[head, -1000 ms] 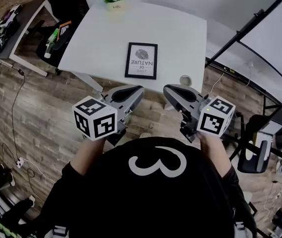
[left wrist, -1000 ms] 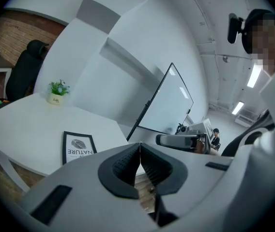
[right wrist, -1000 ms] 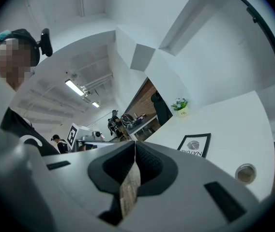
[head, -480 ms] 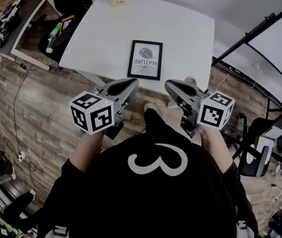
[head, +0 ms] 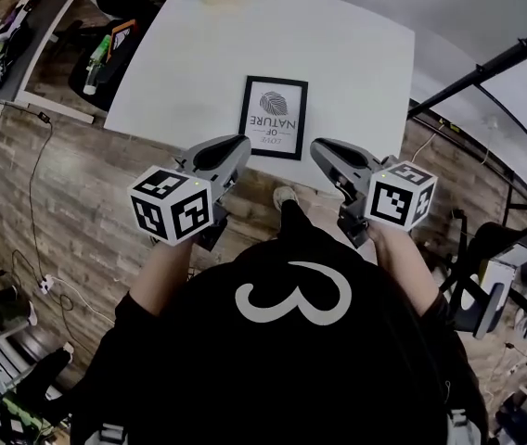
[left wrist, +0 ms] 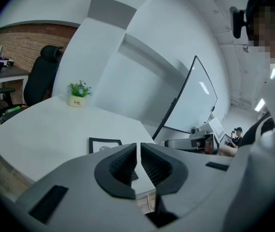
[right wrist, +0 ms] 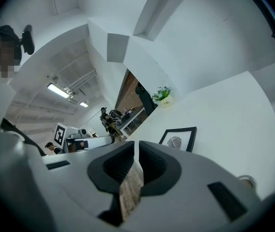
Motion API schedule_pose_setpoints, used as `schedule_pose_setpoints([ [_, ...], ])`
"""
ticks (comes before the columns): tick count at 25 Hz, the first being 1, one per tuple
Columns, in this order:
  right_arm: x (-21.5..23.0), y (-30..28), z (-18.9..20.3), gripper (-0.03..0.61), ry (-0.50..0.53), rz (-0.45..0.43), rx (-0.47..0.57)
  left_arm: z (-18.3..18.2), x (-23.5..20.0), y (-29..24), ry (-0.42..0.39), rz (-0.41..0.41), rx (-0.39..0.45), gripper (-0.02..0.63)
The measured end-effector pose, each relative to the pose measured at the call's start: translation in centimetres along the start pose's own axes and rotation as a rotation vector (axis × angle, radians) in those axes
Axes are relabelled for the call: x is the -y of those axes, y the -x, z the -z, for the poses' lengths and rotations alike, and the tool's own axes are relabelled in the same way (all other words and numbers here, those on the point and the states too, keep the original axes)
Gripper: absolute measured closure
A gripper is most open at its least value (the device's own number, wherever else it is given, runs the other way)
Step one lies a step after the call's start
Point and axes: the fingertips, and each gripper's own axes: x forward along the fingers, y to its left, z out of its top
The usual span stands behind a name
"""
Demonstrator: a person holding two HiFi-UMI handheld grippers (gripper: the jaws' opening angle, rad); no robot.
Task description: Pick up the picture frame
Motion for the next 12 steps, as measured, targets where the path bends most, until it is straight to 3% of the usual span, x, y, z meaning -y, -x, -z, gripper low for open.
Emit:
schedule_pose_setpoints([
  [12,8.1,-3.8,0.7,0.551,-0.094,0.127,-0.089,0.9,-6.3,-4.3,0.055,-0.059,-0.097,0.594],
])
